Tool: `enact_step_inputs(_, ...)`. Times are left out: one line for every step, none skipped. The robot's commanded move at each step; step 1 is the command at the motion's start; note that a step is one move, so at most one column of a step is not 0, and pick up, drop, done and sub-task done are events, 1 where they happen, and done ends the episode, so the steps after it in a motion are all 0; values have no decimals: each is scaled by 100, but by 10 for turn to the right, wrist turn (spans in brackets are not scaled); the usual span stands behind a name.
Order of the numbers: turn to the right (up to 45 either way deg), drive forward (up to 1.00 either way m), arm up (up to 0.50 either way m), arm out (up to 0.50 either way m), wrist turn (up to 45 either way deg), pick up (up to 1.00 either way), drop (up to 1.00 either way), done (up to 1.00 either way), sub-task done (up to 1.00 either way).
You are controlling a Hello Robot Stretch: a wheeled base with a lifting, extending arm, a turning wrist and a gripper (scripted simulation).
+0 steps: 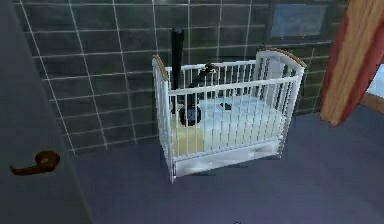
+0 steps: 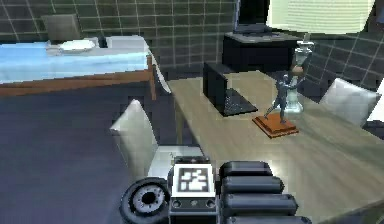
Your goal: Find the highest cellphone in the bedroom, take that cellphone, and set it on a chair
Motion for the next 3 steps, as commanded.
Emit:
enact_step_inputs(450,0,0,0,0,0,0,0,0)
enact_step_inputs(180,0,0,0,0,0,0,0,0)
enact_step_inputs(-450,0,0,0,0,0,0,0,0)
